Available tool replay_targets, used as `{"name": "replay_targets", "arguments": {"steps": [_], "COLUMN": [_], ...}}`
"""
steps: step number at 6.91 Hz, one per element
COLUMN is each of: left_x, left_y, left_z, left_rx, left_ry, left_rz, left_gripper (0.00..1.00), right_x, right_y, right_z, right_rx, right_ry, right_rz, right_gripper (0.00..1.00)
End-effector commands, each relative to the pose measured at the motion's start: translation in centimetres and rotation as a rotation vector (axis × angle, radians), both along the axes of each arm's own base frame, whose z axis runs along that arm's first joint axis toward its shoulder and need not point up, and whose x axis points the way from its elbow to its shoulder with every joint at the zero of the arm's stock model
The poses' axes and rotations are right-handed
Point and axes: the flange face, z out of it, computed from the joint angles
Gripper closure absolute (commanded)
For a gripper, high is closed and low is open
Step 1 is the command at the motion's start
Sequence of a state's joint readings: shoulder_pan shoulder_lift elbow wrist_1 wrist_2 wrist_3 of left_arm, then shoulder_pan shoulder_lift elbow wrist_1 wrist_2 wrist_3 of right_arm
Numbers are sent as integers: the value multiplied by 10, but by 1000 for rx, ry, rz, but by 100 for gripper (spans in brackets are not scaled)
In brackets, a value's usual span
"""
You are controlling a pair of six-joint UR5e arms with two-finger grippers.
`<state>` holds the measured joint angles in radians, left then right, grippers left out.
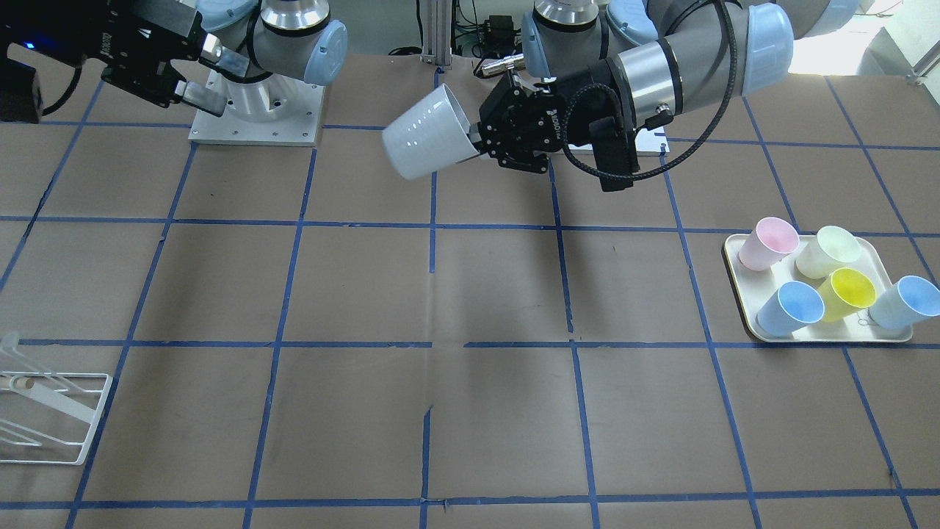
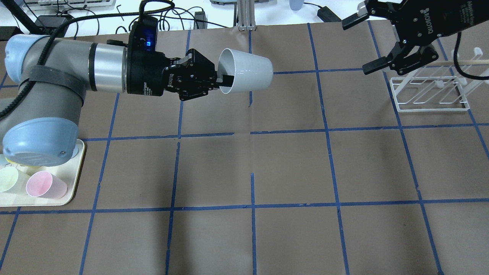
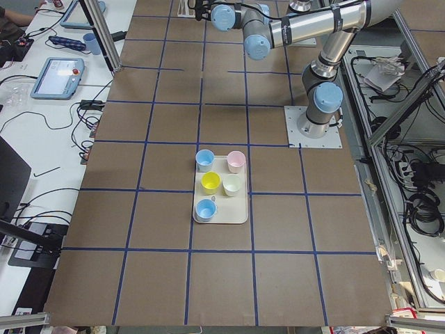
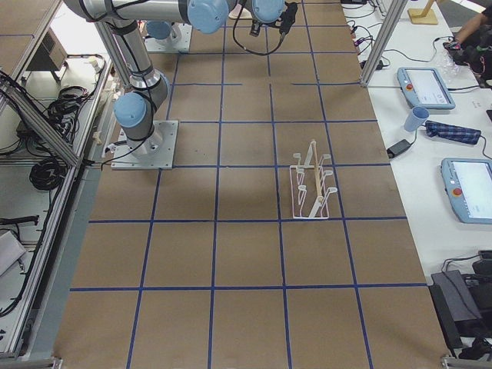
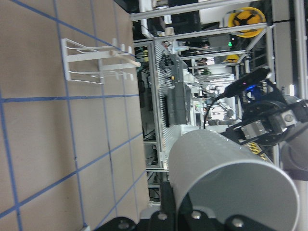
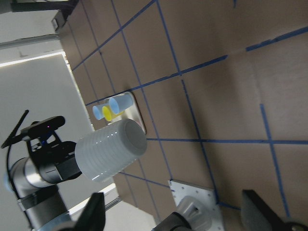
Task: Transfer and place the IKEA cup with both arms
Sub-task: 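Carry the white cup with the left gripper down onto the tray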
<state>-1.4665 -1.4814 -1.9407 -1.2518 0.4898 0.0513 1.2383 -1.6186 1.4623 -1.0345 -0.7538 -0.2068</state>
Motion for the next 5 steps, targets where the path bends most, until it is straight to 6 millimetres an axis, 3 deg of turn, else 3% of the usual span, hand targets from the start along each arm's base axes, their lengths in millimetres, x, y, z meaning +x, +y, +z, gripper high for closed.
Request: {"name": "replay_targets", "arguments": {"steps": [1, 3, 4, 5], "left_x": [48, 91, 127, 168], "left_y": [4, 5, 6, 10], "left_z": [-7, 5, -1, -5], "left_rx": [2, -10, -13, 28], "left_ry": [-367, -705, -877, -940], "left_rz": [82, 107, 44, 18], "left_gripper": [100, 100, 100, 100], "right_x": [-2, 27, 49, 64], "right_y": [6, 3, 3, 6], "right_z": [11, 12, 10, 8], "right_rx": [-71, -104, -121, -137], "right_ry": [242, 439, 529, 613], "right_rz": [38, 59, 88, 139], "right_gripper": [0, 0, 0, 0]}}
